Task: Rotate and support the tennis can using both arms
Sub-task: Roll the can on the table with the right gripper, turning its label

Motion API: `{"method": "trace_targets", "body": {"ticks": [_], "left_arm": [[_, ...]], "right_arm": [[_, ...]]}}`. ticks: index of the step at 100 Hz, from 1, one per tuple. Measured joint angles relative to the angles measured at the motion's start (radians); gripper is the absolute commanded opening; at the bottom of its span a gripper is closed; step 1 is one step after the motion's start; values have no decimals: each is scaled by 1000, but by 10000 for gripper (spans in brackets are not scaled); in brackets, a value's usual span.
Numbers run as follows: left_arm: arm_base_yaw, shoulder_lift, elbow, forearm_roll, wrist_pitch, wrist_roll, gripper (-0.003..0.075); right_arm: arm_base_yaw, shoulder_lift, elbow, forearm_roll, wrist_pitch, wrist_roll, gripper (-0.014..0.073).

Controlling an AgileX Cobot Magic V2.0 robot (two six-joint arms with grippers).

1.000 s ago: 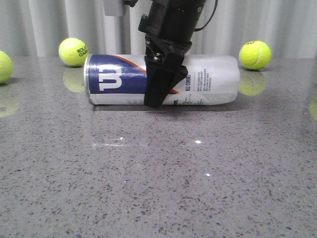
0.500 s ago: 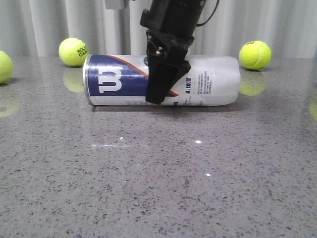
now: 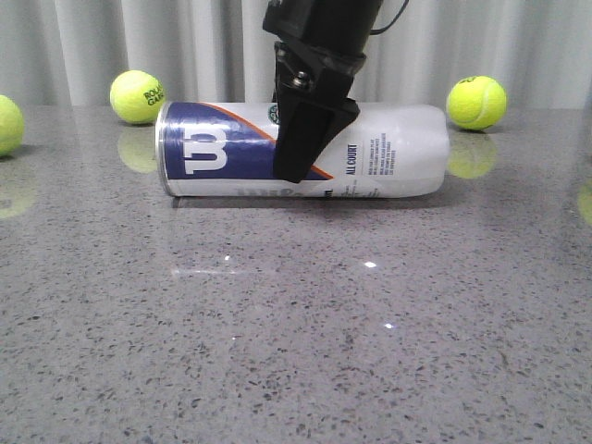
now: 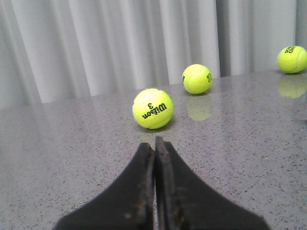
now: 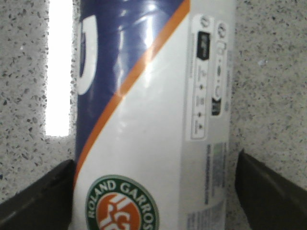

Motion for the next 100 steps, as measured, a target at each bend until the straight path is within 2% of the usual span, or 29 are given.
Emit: {"method": "trace_targets", "body": {"ticks": [100], "left_arm": [[0, 0, 0, 0, 0, 0, -21]], "right_arm": [[0, -39, 0, 0, 32, 1, 652]]}}
